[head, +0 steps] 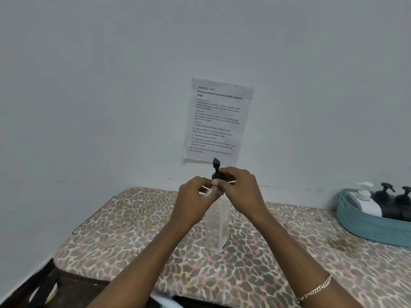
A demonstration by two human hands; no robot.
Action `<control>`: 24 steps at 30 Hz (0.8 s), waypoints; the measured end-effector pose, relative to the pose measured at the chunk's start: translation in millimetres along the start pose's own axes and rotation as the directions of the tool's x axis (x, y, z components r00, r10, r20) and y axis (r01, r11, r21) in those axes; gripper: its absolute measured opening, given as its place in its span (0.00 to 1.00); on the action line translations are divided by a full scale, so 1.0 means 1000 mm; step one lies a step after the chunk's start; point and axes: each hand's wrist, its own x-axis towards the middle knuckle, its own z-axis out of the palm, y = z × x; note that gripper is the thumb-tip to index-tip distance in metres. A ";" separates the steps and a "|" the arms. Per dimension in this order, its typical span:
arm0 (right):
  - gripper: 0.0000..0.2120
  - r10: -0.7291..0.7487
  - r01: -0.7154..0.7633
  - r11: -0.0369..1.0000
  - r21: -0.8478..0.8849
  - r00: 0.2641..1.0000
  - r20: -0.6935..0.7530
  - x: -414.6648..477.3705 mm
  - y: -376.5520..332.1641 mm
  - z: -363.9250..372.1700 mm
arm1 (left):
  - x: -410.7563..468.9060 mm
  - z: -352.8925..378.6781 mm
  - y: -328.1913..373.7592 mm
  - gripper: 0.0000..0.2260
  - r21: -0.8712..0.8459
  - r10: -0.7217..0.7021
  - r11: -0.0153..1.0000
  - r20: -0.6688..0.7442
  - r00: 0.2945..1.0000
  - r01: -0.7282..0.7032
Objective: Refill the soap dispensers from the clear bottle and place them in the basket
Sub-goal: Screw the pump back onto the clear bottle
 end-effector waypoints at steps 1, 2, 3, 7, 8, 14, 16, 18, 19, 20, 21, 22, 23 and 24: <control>0.09 0.003 -0.003 1.000 -0.008 1.000 0.000 -0.001 0.002 0.000 | -0.001 0.000 -0.001 0.11 -0.011 -0.004 1.000 -0.003 1.000 0.004; 0.10 0.009 -0.009 1.000 -0.011 1.000 0.001 -0.002 0.003 0.001 | -0.001 0.000 -0.002 0.10 -0.018 -0.006 1.000 -0.005 1.000 0.006; 0.10 0.016 -0.016 1.000 -0.011 1.000 0.005 -0.003 0.004 0.001 | -0.002 0.001 -0.003 0.10 -0.022 -0.008 1.000 -0.006 1.000 0.008; 0.10 0.017 -0.017 1.000 -0.009 1.000 0.019 -0.005 0.008 0.000 | -0.003 0.003 -0.008 0.09 -0.028 -0.008 1.000 -0.003 1.000 0.008; 0.10 0.018 -0.018 1.000 -0.006 1.000 0.021 -0.005 0.009 0.000 | -0.003 0.003 -0.009 0.08 -0.028 -0.001 1.000 -0.002 1.000 0.001; 0.09 0.014 -0.014 1.000 0.002 0.998 0.060 -0.005 0.016 -0.003 | -0.010 0.005 -0.013 0.10 -0.017 0.091 0.996 0.013 0.996 -0.090; 0.08 0.005 -0.004 1.000 -0.010 0.997 0.075 -0.005 0.017 -0.005 | -0.011 0.006 -0.013 0.10 -0.034 0.098 0.995 0.014 0.995 -0.097; 0.10 0.009 -0.007 1.000 -0.021 0.996 0.087 -0.004 0.017 -0.006 | -0.013 0.006 -0.013 0.13 -0.043 0.119 0.992 0.021 0.993 -0.118; 0.11 0.015 -0.013 1.000 -0.022 0.995 0.094 -0.004 0.018 -0.007 | -0.014 0.006 -0.013 0.14 -0.045 0.129 0.991 0.027 0.991 -0.128; 0.12 0.019 -0.017 1.000 -0.023 0.994 0.104 -0.004 0.018 -0.007 | -0.014 0.006 -0.013 0.15 -0.047 0.135 0.990 0.035 0.990 -0.133; 0.13 0.024 -0.021 0.999 -0.028 0.993 0.115 -0.003 0.018 -0.008 | -0.015 0.006 -0.014 0.17 -0.052 0.133 0.990 0.045 0.990 -0.130; 0.13 0.024 -0.020 0.999 -0.035 0.991 0.129 -0.002 0.018 -0.009 | -0.015 0.006 -0.015 0.19 -0.060 0.123 0.991 0.058 0.991 -0.120; 0.14 0.024 -0.018 0.999 -0.042 0.989 0.147 -0.001 0.017 -0.010 | -0.016 0.005 -0.015 0.22 -0.064 0.111 0.992 0.071 0.991 -0.107; 0.14 0.023 -0.016 0.999 -0.043 0.985 0.169 0.001 0.017 -0.012 | -0.016 0.004 -0.016 0.24 -0.064 0.100 0.993 0.085 0.991 -0.095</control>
